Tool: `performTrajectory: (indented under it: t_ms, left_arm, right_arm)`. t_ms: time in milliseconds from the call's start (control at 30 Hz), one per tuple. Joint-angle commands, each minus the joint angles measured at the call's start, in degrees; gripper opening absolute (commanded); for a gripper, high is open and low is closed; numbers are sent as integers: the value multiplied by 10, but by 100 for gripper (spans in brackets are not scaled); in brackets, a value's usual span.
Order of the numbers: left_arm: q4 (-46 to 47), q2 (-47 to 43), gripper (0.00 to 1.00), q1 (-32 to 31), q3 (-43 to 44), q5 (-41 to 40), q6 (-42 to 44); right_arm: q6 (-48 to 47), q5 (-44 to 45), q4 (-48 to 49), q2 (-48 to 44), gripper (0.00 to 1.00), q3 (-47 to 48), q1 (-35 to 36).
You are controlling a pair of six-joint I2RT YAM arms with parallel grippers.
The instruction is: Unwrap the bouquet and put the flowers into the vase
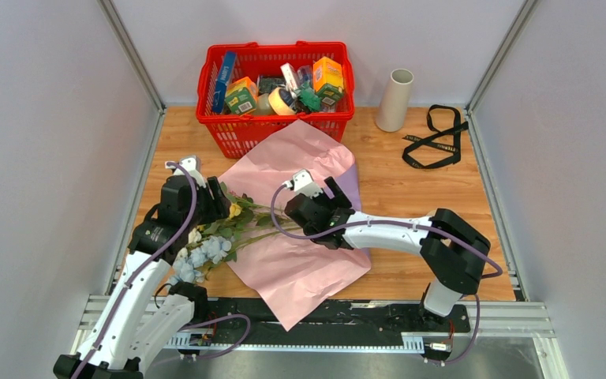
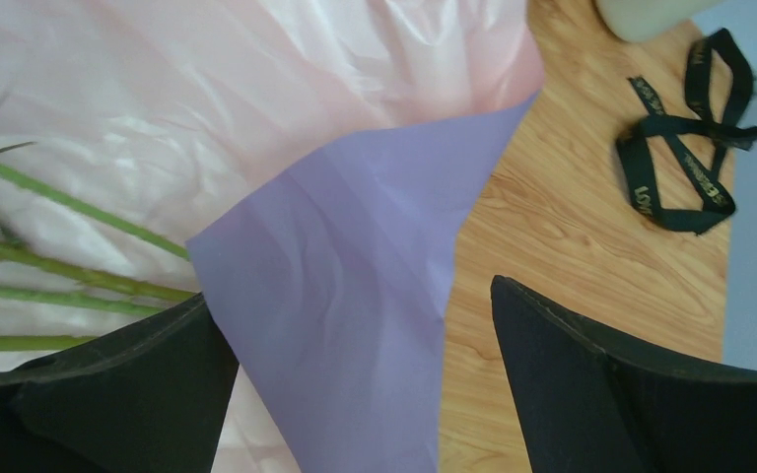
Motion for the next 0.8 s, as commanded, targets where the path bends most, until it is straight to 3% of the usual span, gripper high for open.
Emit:
performTrajectory:
  t_ms: [0,267,467,767]
  left_arm:
    - [-7,-5,67,1,5,-19,12]
    - [-6,-4,67,0,5,-21,12]
    - [-7,-5,67,0,5,-24,11]
    - [-9,-4,67,1,7,-27,13]
  right_arm:
    - [40,98,-68,-14,97,-4,-22]
    - [188,101,-208,-95,96,-35,-96]
    - [253,88,-258,-157,95,-62,-161]
    - [309,64,-307,-197,94,-49,-169]
